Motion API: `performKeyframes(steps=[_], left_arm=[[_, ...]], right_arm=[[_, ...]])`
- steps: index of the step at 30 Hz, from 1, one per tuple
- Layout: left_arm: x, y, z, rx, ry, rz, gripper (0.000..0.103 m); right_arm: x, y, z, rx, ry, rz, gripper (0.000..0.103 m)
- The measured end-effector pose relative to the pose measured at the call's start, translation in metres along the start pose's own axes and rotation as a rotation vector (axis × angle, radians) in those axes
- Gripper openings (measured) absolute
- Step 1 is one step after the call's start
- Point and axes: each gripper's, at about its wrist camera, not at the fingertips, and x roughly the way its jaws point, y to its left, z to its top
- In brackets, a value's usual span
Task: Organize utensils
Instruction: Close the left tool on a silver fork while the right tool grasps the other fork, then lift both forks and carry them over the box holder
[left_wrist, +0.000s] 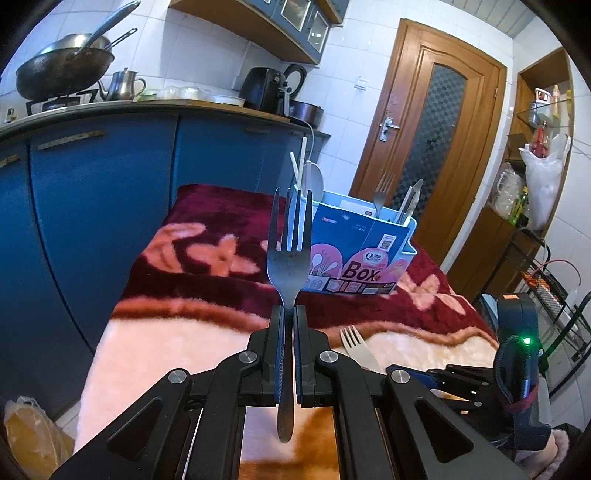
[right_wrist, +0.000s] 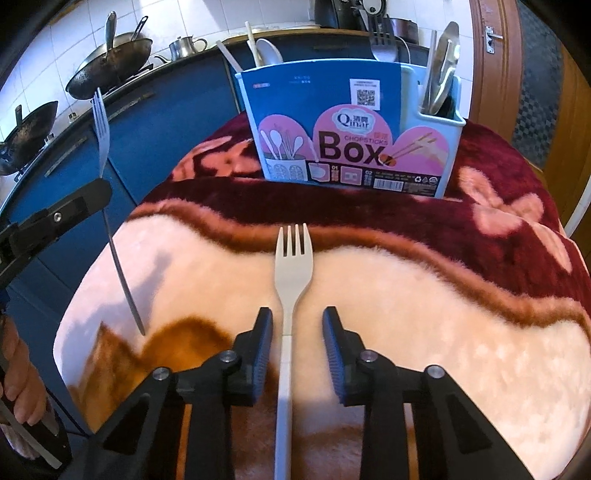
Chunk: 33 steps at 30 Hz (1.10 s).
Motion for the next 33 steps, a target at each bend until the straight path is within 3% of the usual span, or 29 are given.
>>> performKeyframes(steps=[2,4,12,21,33], left_arm=[[-0.001,-0.001,0.0,0.001,-0.002,0.0,0.004],[-0.001,-0.002,0.001,0.003,-0.006,-0.001,0.004],[-0.004,-0.01,0.004,0.016,-0.021,-0.006,0.004],[-0.007,-0.019,0.007,0.022,-0.04,-0.02,0.004],[-0.014,-0.034,0.016,0.03,-0.092,-0.052,0.004]], right_arm=[[0.0,-0.002,0.001,0.003,-0.003,0.005,0.01],[-0.001,-0.005,0.001,0.013,-0.005,0.018,0.008],[-0.019,-0.014,-0.003,0.064,-0.085,0.087,0.007],[-0.058,-0.029,-0.006,0.128,-0.255,0.14,0.007],[-0.095,-0.045,-0.014,0.181,-0.448,0.141,0.007]])
